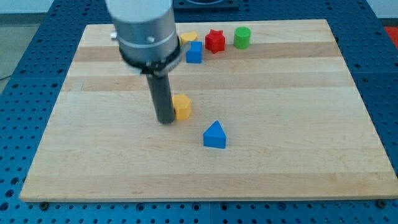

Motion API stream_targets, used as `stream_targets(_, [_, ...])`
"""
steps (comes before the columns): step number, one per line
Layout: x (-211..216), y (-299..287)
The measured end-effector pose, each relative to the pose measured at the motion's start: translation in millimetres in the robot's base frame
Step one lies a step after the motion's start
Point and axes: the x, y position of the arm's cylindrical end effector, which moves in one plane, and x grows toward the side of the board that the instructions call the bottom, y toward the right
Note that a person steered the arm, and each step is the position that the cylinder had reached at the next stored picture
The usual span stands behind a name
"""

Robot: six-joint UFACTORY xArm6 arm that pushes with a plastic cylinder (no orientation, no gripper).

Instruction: Place the yellow hexagon vertically above the triangle

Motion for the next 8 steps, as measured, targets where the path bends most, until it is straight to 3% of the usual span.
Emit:
stream_targets(1, [-22.9,0.1])
stream_targets(3, [28.7,10.0])
stream_targets(5, [-48.7,22.5])
stream_targets(7, [-2.5,27.4])
stream_targets(8, [-22.1,37.1])
